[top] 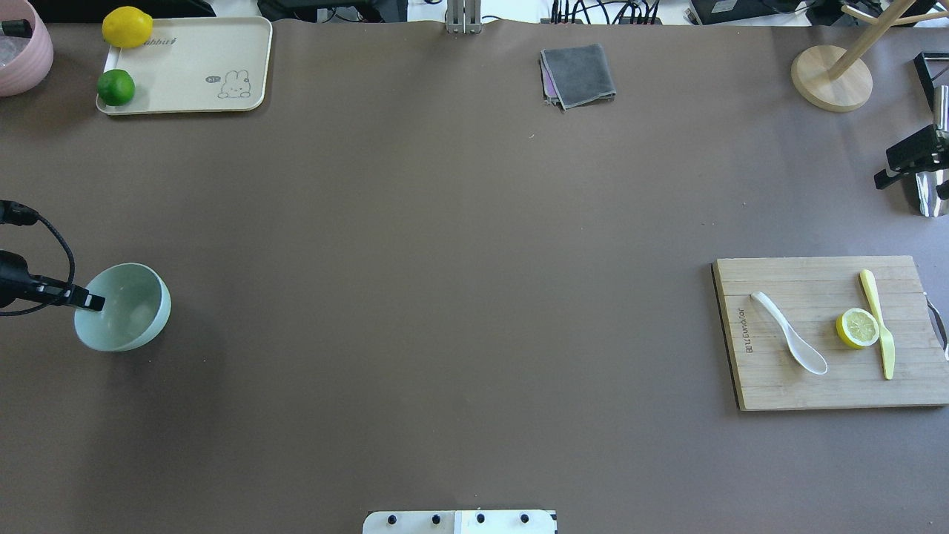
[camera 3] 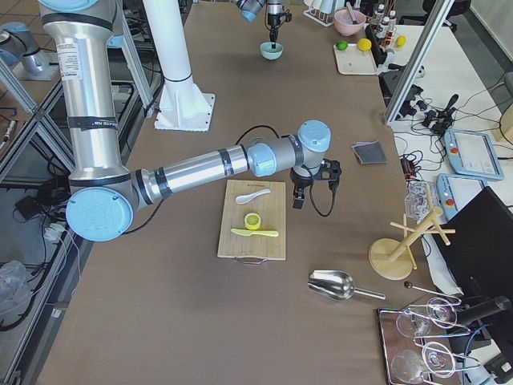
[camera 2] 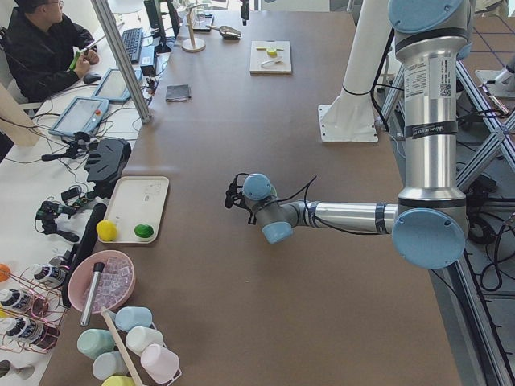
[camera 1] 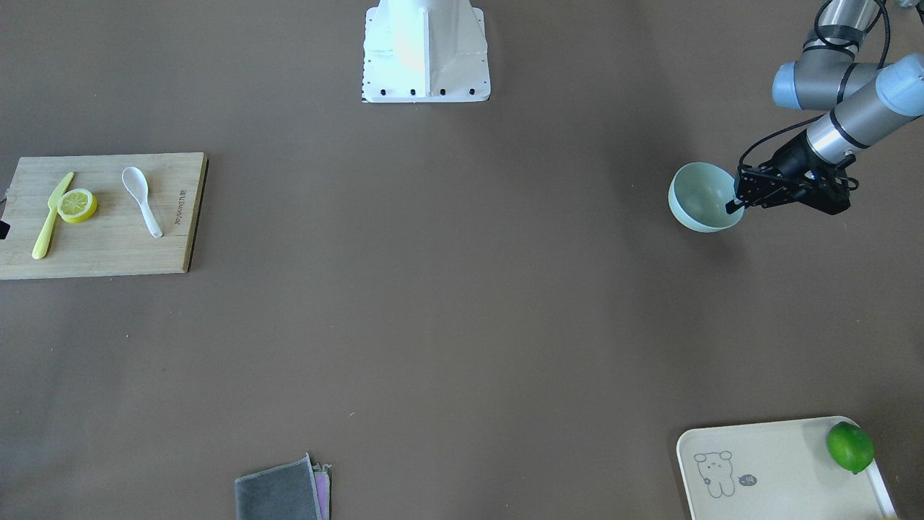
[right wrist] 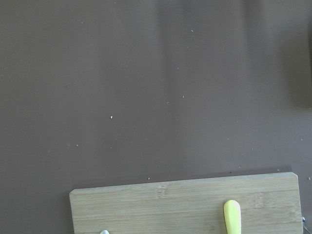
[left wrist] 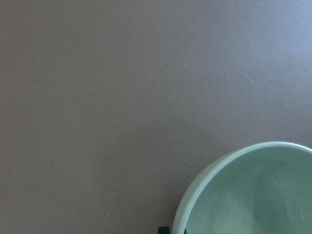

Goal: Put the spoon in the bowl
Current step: 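Push the green bowl to centre with left gripper while right moves over board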

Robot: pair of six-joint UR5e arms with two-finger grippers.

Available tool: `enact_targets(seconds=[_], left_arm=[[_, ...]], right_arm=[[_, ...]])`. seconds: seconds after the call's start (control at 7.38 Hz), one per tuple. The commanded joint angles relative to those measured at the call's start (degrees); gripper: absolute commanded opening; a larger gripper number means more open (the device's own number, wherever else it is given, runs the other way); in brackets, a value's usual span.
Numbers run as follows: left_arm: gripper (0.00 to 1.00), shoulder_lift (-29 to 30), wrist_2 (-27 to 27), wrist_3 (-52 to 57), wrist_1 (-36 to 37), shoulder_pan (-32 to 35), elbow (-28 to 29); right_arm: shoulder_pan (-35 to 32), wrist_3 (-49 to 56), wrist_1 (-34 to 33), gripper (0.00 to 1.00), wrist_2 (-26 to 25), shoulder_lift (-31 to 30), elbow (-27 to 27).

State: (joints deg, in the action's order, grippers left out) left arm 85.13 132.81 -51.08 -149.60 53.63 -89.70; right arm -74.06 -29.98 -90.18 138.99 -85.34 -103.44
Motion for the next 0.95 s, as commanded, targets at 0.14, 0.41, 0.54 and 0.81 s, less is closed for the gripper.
enact_targets(seconds=[0.14,0.41,0.54,0.81], left_arm=[[0.0,9.2,-0.4,-9.3,2.6,0.0,-1.3],[0.0,19.3,-0.4,-14.5,11.9,0.0,-2.7],[0.0,22.8,-1.1,-15.4,17.7,-0.1,-4.2],[0.0,28.0,-6.2,-17.1,23.9,-4.6,-4.5]], right_arm=[[3.0,-0.4,0.0,1.0,-1.0,0.1,-0.9],[6.4,-0.3,0.1,1.0,-1.1,0.1,-2.9],[9.4,-0.4,2.4,1.0,-3.1,0.0,-4.1],[15.2,-0.4,8.2,1.0,-7.9,-0.4,-4.1]])
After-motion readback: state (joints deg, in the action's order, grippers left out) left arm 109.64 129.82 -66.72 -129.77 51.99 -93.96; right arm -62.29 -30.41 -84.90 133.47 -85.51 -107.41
